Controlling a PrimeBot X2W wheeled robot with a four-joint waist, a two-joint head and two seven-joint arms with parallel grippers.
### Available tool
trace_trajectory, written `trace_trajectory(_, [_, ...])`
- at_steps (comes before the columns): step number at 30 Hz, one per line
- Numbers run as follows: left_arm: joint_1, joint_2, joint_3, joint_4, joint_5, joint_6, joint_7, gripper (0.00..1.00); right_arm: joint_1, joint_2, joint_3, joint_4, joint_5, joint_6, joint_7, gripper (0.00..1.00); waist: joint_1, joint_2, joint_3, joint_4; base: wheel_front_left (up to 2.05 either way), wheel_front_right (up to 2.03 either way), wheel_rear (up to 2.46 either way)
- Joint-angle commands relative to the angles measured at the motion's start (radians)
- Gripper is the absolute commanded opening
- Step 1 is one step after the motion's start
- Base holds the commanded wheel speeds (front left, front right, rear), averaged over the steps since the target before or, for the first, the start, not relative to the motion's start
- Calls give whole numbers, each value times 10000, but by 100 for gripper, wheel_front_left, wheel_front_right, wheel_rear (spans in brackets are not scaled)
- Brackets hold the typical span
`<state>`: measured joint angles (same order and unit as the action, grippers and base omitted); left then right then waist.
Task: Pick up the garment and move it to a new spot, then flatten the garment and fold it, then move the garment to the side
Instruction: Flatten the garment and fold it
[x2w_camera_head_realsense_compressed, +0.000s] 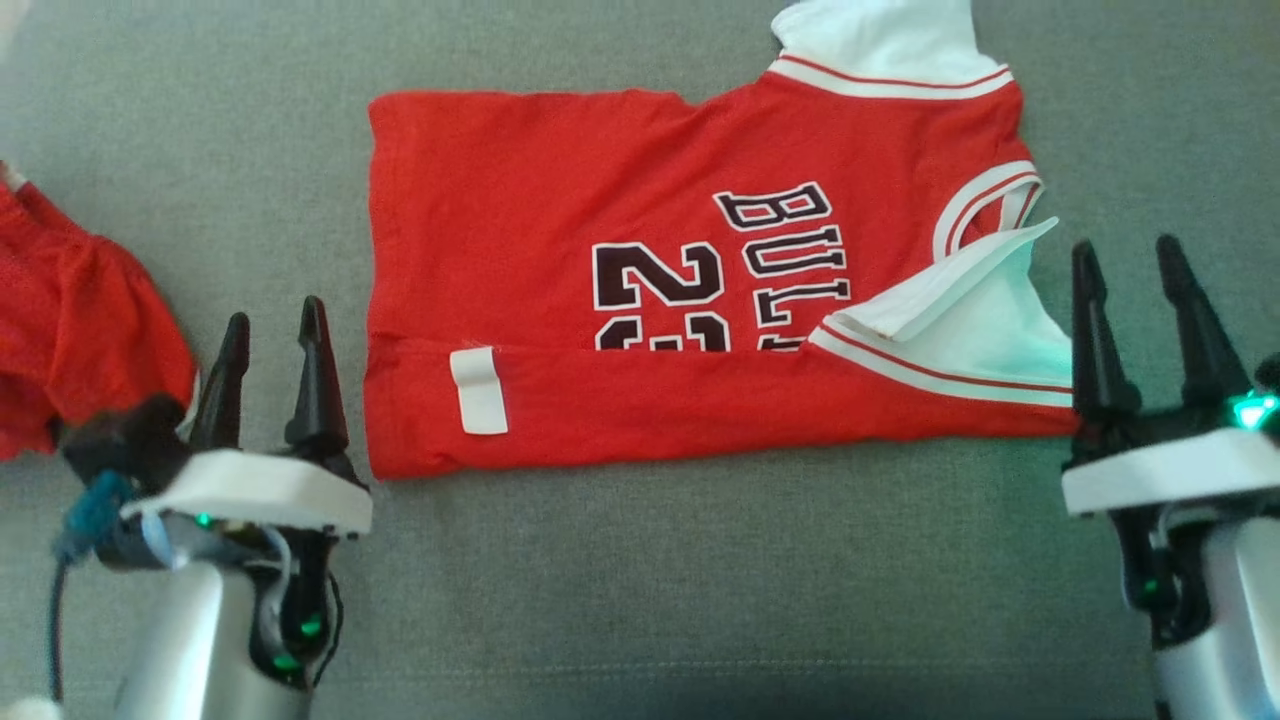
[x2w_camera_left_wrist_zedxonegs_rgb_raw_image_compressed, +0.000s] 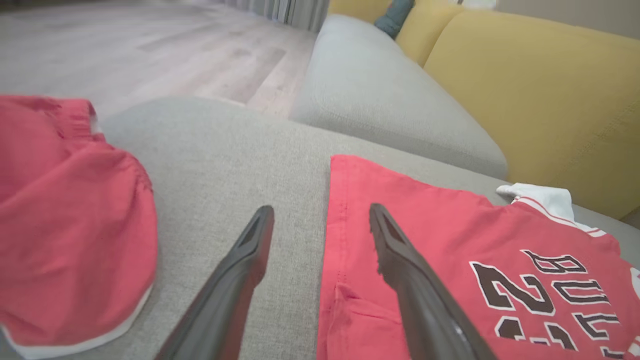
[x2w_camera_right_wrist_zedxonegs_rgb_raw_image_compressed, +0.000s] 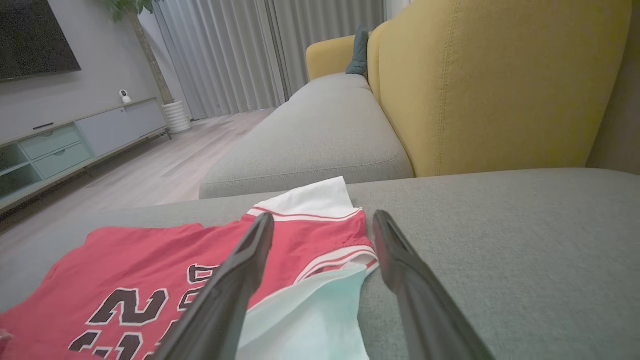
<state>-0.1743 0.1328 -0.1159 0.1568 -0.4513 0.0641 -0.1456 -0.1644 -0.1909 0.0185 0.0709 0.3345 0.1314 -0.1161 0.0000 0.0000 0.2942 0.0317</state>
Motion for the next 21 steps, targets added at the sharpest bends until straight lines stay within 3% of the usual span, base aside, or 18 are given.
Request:
trace_trajectory(1, [26,80,250,-535,349,208,-431,100,269,49,143,-494,-158,-7,-70,100,0,0,-238,-19,0,0,0])
trace_trajectory(10, [1170,-83,-294,-857,1217,612,-930,100,1556,421,95,-1067,-482,-7,204,100,0,0,-931,-49,0,0,0])
trace_trajectory(21, [1553,-88,-628,-310,1368,524,-1038,100,2285,692,-77,-1356,-492,-7,509,100,0,0,-1368,-119,0,0,0])
